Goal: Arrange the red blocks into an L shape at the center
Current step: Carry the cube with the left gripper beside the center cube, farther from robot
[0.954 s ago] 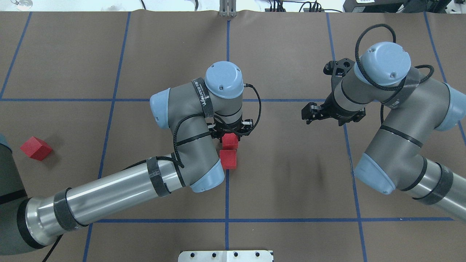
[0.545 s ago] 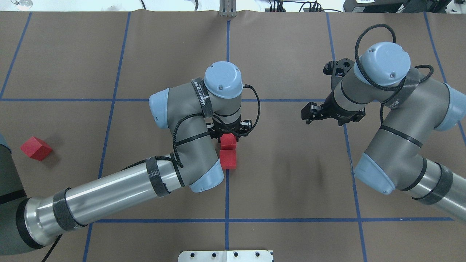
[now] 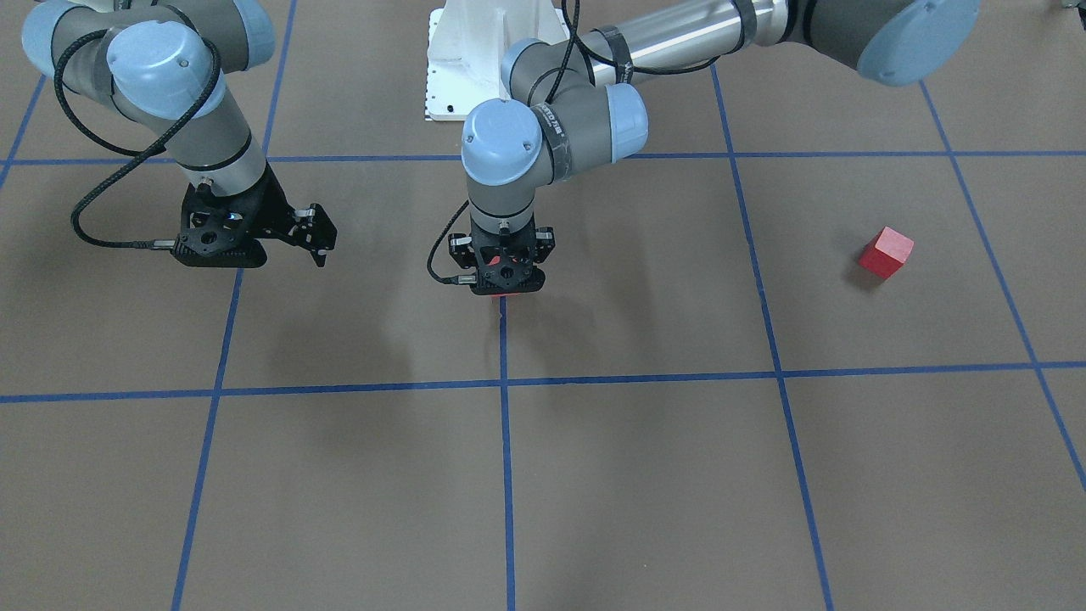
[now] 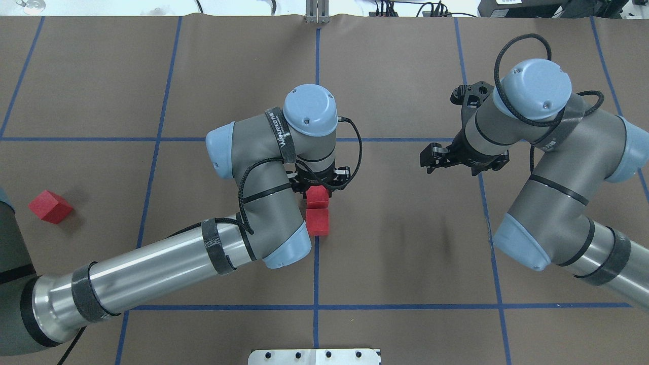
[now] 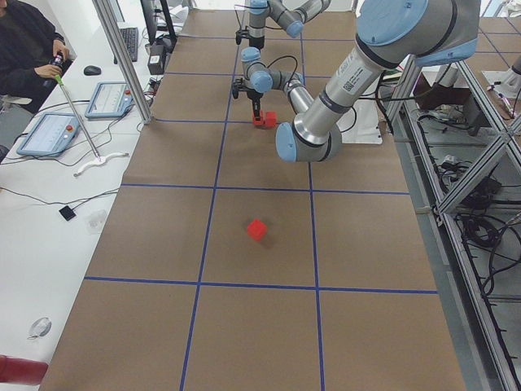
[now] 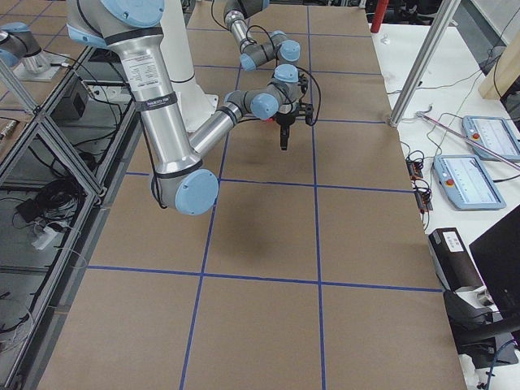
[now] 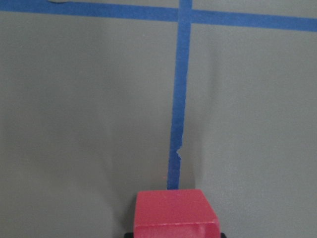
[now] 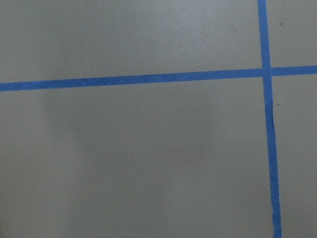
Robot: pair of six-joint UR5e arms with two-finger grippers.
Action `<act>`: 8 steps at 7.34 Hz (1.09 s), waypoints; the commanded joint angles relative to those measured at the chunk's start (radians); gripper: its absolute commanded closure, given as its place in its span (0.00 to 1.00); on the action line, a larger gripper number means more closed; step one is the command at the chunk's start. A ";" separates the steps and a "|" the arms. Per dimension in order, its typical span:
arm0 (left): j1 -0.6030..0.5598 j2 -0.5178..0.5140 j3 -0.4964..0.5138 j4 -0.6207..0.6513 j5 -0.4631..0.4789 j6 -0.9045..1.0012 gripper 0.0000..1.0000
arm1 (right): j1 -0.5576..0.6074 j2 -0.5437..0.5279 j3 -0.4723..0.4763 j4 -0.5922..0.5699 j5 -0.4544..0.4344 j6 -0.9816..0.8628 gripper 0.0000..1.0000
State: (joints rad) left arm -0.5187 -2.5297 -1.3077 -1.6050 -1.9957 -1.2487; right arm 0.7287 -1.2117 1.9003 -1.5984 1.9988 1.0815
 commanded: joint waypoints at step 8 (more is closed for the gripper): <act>0.003 0.012 -0.008 -0.001 0.000 0.000 1.00 | -0.002 0.001 -0.003 0.000 -0.002 0.000 0.01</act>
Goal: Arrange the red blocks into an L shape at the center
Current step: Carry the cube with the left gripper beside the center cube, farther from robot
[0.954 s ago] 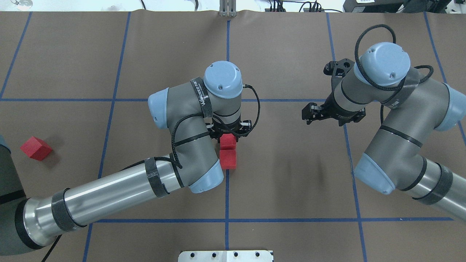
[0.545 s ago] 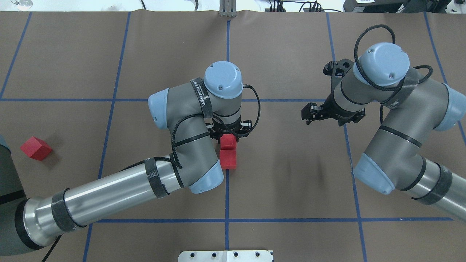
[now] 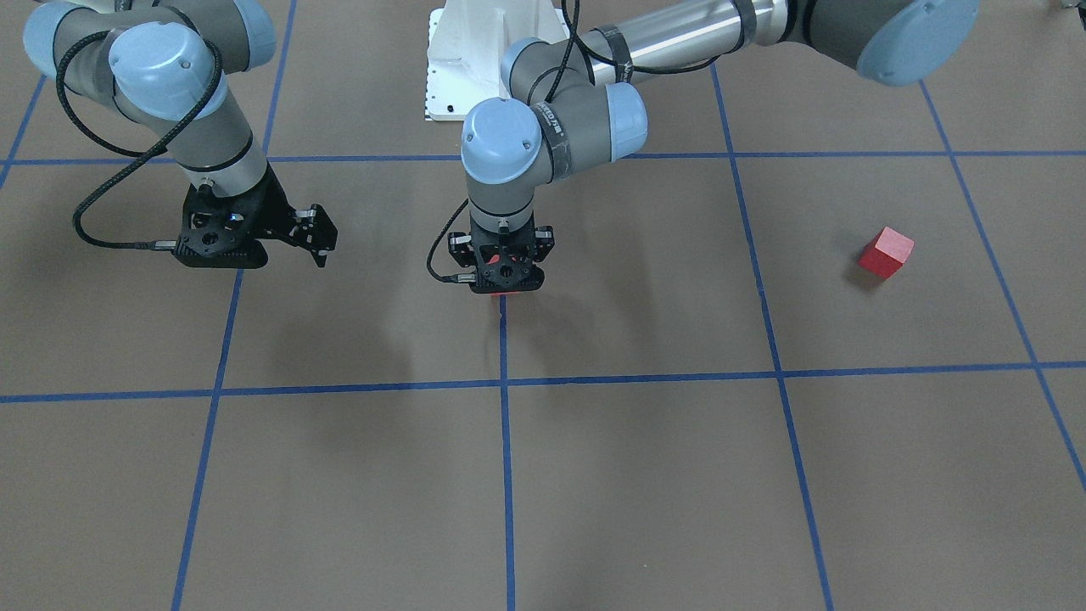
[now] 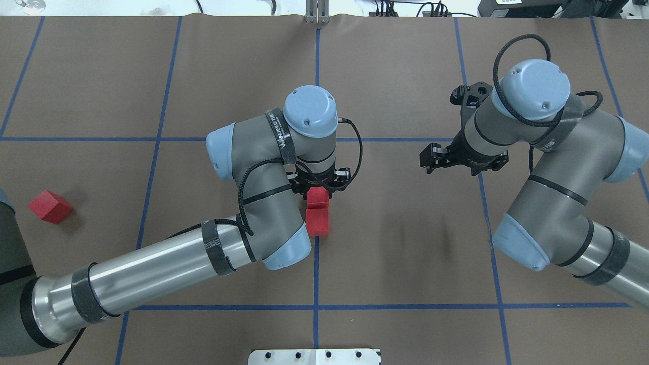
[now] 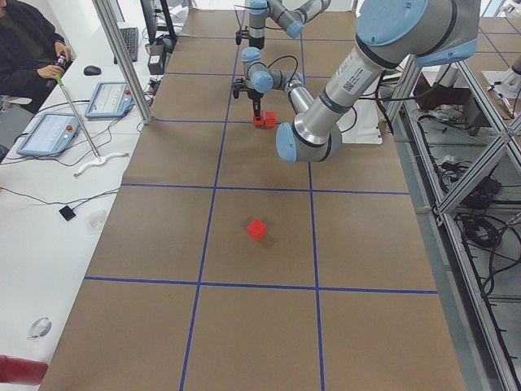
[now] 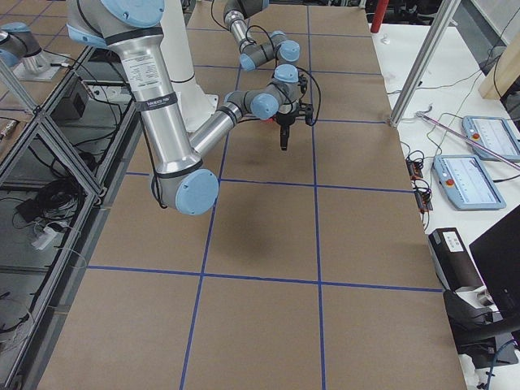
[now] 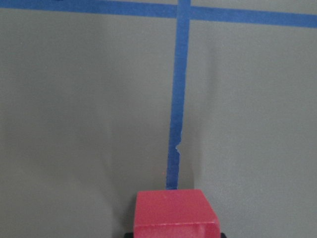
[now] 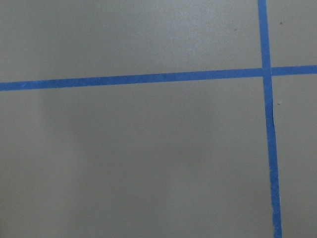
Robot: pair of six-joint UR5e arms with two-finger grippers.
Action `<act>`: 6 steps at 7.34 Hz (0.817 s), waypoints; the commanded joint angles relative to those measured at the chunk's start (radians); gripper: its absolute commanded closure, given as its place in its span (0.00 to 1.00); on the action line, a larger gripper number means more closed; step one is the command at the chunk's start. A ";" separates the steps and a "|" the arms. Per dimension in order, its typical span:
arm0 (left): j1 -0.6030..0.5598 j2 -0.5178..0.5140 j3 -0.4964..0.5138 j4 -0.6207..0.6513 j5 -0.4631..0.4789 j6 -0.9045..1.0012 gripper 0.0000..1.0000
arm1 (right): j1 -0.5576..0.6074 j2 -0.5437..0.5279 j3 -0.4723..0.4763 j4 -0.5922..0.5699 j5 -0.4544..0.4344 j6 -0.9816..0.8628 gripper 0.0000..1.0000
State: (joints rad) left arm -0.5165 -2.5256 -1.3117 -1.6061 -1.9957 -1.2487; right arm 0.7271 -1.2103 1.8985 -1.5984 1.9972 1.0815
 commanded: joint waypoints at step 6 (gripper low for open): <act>0.015 0.048 -0.055 0.002 0.000 -0.003 1.00 | 0.000 0.000 0.007 0.000 0.002 0.003 0.01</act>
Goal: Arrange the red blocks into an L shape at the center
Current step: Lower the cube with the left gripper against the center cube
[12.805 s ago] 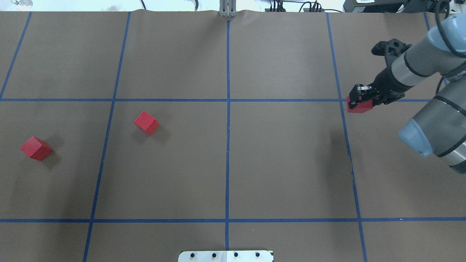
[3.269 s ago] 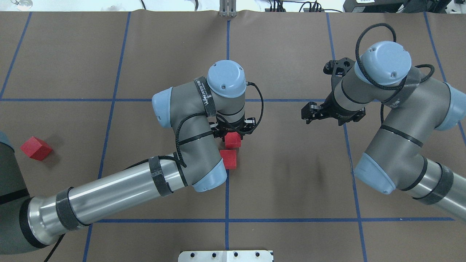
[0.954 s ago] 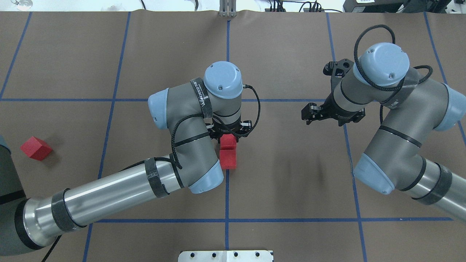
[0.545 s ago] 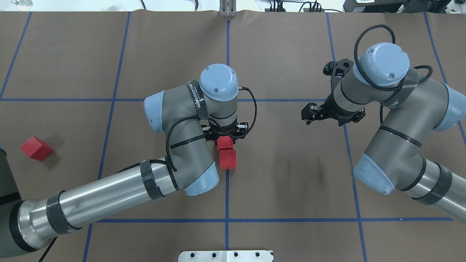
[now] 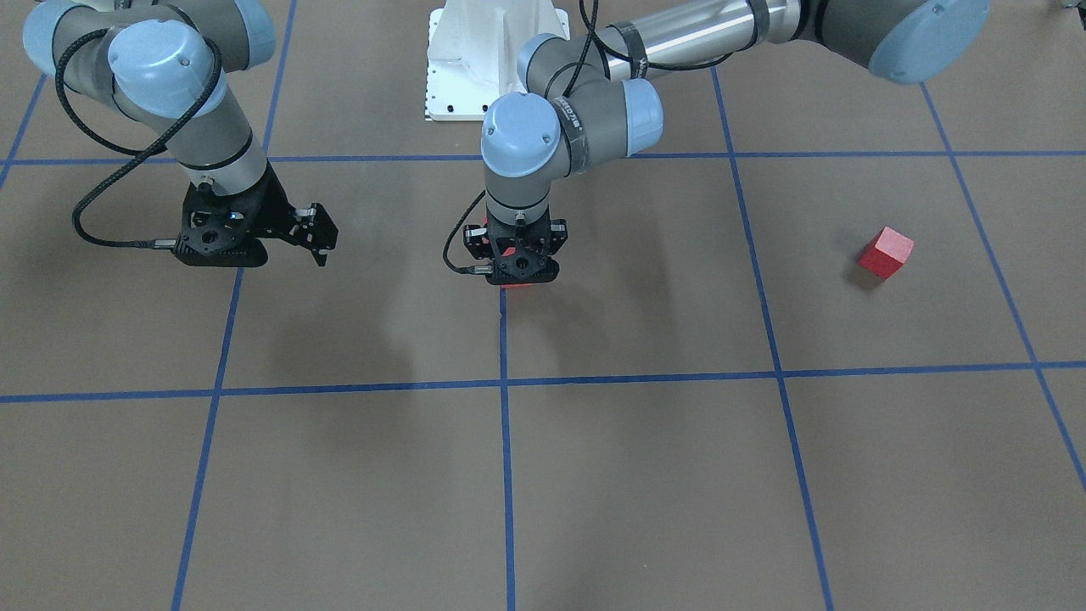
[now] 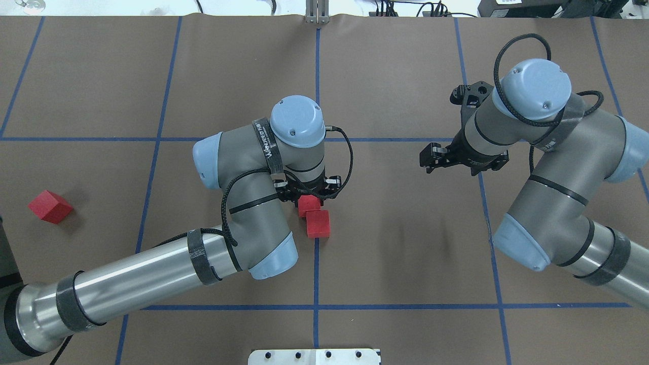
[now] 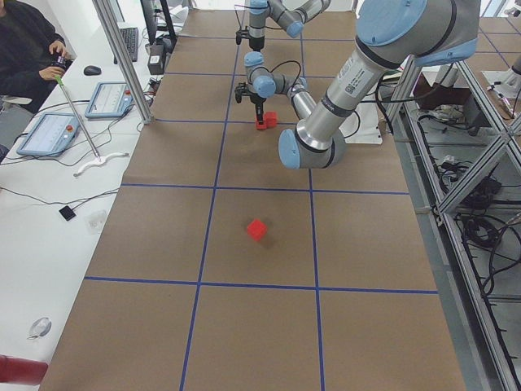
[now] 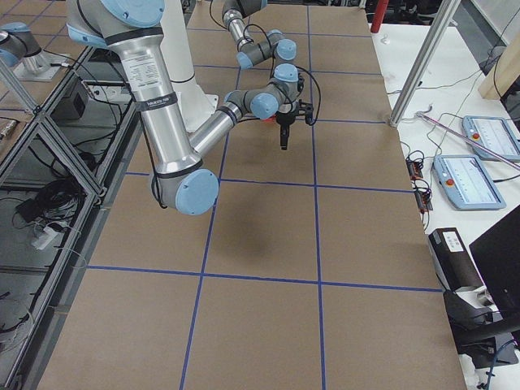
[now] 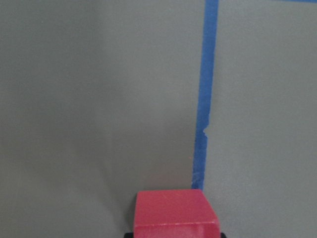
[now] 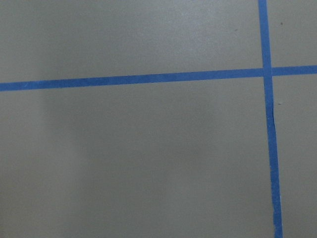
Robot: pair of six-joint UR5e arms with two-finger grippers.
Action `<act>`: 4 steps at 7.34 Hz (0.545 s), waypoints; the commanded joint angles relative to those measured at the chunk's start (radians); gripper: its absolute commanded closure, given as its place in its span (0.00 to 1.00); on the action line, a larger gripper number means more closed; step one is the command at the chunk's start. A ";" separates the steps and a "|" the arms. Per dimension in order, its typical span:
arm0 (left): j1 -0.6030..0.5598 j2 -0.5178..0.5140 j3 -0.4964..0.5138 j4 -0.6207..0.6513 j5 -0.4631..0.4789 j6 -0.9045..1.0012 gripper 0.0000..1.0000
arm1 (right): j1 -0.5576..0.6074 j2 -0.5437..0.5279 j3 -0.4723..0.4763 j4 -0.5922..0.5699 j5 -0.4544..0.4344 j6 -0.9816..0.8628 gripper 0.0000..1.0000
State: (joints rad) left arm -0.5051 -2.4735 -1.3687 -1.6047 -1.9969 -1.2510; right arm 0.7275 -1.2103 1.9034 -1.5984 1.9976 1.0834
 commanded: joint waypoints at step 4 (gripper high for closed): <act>0.003 -0.012 0.003 -0.001 0.003 -0.004 1.00 | 0.001 -0.002 0.002 0.000 0.000 0.001 0.01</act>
